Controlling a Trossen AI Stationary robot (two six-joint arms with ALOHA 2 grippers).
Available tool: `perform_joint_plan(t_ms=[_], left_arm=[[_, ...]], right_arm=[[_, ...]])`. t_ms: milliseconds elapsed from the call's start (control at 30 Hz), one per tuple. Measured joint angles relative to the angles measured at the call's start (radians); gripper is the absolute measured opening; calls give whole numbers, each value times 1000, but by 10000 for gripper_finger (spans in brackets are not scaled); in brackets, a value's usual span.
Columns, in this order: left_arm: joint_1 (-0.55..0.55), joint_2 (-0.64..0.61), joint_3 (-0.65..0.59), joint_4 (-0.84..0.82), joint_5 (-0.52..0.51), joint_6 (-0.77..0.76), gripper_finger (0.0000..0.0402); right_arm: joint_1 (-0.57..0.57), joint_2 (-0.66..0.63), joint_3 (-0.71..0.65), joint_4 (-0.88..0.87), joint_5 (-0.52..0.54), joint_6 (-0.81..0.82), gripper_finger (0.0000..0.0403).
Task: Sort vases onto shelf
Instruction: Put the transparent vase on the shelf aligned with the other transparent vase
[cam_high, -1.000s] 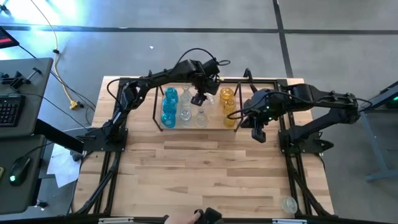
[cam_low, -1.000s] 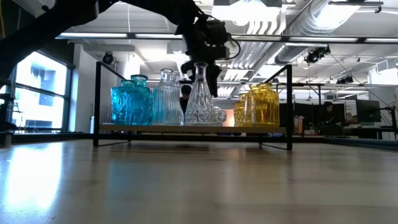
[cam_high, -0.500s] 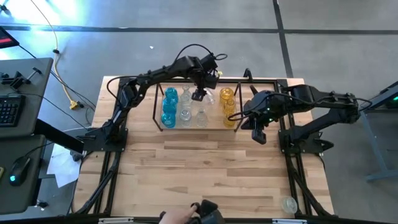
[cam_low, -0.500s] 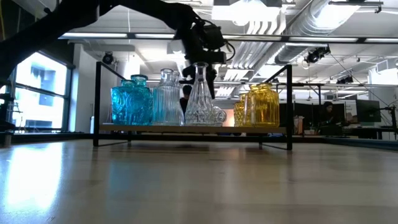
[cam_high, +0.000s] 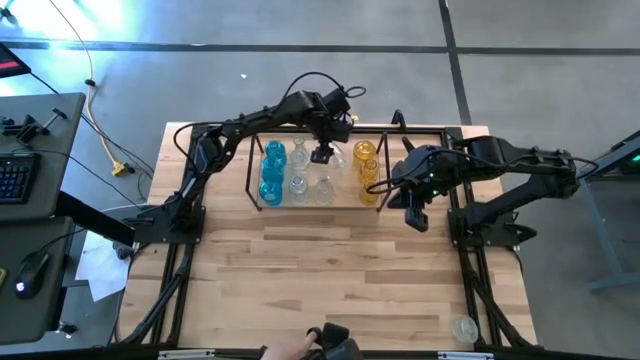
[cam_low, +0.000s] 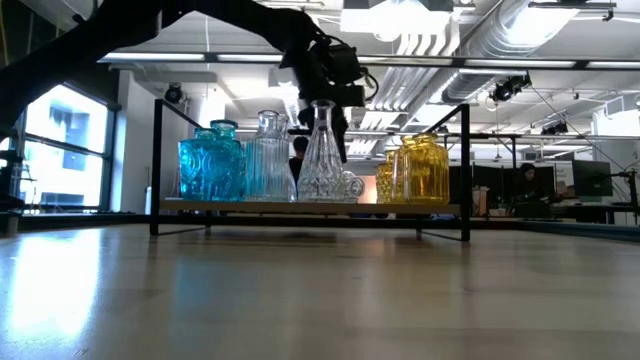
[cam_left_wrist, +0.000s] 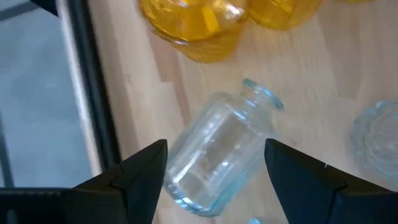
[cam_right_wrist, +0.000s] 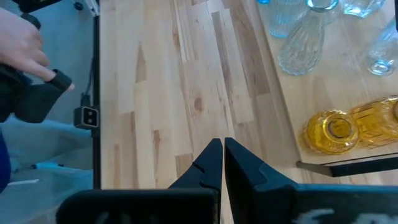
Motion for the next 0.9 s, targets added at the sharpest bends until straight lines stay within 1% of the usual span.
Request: perform_joint_plan(t_ms=[233,400,533,667,733,800,900], left_arm=[[-17,2,0,4,-38,-6,267],[-32,2,0,78,-69,1,267],[-48,2,0,113,-71,4,267],[-62,2,0,126,-94,116,267],[-67,2,0,133,-96,139,267],[-76,2,0,147,-101,128,267],[-89,1,0,144,-133,64,266]], right_arm=[[0,0,0,0,-18,-2,0],[0,0,0,0,-18,-9,0],[0,0,0,0,-18,-11,0],[13,0,0,0,-18,-8,0],[24,0,0,0,-17,-2,0],[35,0,0,0,-5,7,0],[54,-1,0,-1,19,19,0]])
